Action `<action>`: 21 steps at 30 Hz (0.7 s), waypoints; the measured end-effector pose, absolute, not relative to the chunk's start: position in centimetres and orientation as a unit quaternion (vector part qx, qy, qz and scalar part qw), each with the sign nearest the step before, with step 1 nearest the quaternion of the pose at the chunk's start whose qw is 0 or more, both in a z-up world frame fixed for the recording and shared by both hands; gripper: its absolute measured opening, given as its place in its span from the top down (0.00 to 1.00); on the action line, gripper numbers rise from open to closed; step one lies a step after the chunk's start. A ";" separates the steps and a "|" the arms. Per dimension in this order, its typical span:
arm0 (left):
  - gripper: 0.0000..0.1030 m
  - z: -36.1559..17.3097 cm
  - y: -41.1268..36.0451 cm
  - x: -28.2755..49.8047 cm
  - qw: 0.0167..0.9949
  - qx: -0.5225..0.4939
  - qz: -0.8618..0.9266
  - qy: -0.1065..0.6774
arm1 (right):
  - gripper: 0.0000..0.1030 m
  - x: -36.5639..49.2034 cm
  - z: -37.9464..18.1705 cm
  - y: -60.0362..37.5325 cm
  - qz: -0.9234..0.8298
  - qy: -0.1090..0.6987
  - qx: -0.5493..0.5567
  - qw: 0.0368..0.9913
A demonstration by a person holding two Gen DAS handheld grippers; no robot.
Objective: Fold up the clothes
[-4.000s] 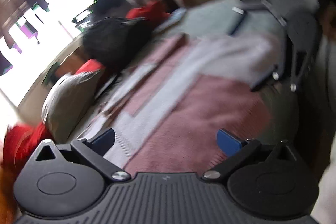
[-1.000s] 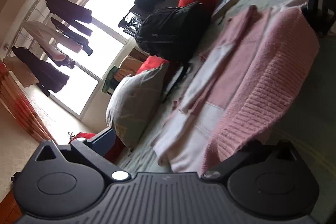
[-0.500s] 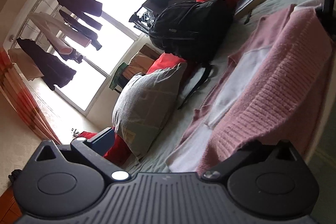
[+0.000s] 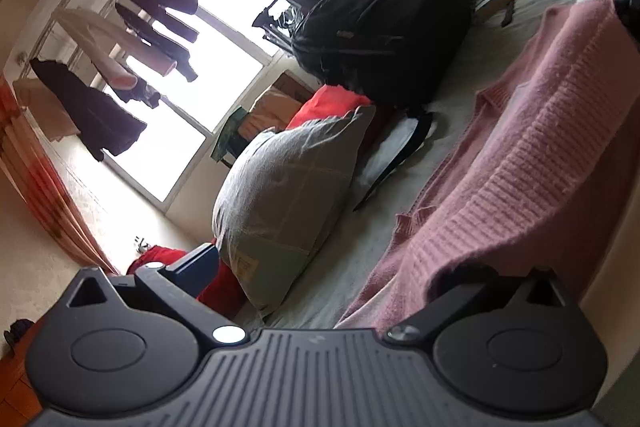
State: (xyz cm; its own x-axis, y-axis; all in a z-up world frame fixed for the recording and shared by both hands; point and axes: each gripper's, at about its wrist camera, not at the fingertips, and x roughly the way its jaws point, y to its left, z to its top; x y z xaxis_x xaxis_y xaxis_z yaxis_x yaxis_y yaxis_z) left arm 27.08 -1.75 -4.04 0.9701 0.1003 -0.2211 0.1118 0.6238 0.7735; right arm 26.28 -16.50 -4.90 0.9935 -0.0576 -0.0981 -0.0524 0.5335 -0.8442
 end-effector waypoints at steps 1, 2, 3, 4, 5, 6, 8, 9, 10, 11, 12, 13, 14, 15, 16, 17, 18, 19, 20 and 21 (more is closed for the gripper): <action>0.00 -4.2 -1.7 27.5 0.893 0.433 -0.003 0.123 | 0.00 26.8 -5.0 -16.5 -0.001 0.057 -0.484 0.873; 0.00 -4.3 -1.6 28.0 0.893 0.433 -0.002 0.124 | 0.00 27.3 -5.0 -16.5 -0.001 0.056 -0.485 0.873; 0.00 -4.5 -1.6 28.4 0.893 0.433 -0.001 0.125 | 0.00 27.8 -5.1 -16.4 0.000 0.055 -0.486 0.872; 0.00 -4.6 -1.5 28.8 0.893 0.433 0.000 0.126 | 0.00 28.3 -5.1 -16.4 0.001 0.055 -0.488 0.871; 0.00 -4.8 -1.4 29.3 0.892 0.435 0.001 0.127 | 0.00 28.9 -5.1 -16.3 0.002 0.055 -0.489 0.871; 0.00 -4.9 -1.3 29.7 0.891 0.435 0.001 0.128 | 0.00 29.4 -5.2 -16.3 0.002 0.056 -0.489 0.870; 0.00 -5.2 -1.0 30.7 0.891 0.433 0.002 0.132 | 0.00 30.2 -5.4 -16.3 0.003 0.061 -0.487 0.871; 0.00 -5.3 -0.9 31.2 0.892 0.432 0.002 0.134 | 0.00 30.6 -5.5 -16.3 0.005 0.066 -0.486 0.872; 0.00 -5.5 -0.8 31.6 0.892 0.431 0.002 0.137 | 0.00 30.9 -5.7 -16.3 0.007 0.071 -0.484 0.872; 0.00 -5.7 -0.7 32.1 0.893 0.428 0.000 0.140 | 0.00 31.3 -5.9 -16.3 0.009 0.075 -0.483 0.872; 0.00 -6.0 -0.7 32.5 0.894 0.425 -0.002 0.144 | 0.00 31.6 -6.1 -16.3 0.011 0.080 -0.481 0.873; 0.00 -6.3 -0.7 33.0 0.893 0.424 -0.003 0.149 | 0.00 31.9 -6.3 -16.3 0.014 0.086 -0.480 0.873; 0.00 -6.8 -0.6 33.5 0.893 0.422 -0.005 0.157 | 0.00 32.3 -6.6 -16.3 0.017 0.092 -0.480 0.872; 0.00 -7.3 -0.5 33.9 0.892 0.420 -0.008 0.166 | 0.00 32.6 -6.8 -16.4 0.021 0.099 -0.477 0.873; 0.00 -7.6 -0.4 34.3 0.893 0.415 -0.011 0.175 | 0.00 32.8 -6.9 -16.5 0.025 0.107 -0.471 0.875; 0.00 -8.0 -0.2 34.7 0.893 0.411 -0.014 0.185 | 0.00 33.1 -7.0 -16.5 0.030 0.115 -0.464 0.878; 0.01 -8.2 -0.1 35.0 0.893 0.405 -0.016 0.195 | 0.00 33.3 -7.1 -16.6 0.034 0.123 -0.458 0.880; 0.01 -8.2 0.1 35.0 0.895 0.399 -0.018 0.199 | 0.00 33.4 -7.0 -16.7 0.038 0.129 -0.452 0.882; 0.01 -8.2 0.3 35.0 0.897 0.393 -0.019 0.203 | 0.00 33.4 -6.9 -16.8 0.041 0.132 -0.447 0.884; 0.01 -8.0 0.5 34.9 0.898 0.389 -0.019 0.205 | 0.00 33.2 -6.7 -16.9 0.044 0.135 -0.445 0.884</action>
State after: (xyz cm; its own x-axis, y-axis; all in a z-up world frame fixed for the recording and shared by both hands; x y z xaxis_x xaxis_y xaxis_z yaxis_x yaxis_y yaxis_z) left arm 34.90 0.50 -7.99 0.9153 0.1263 -0.3824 0.1927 0.6964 0.6913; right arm 33.24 -16.90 -6.65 0.9598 -0.0419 -0.2776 -0.1981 0.5996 -0.7754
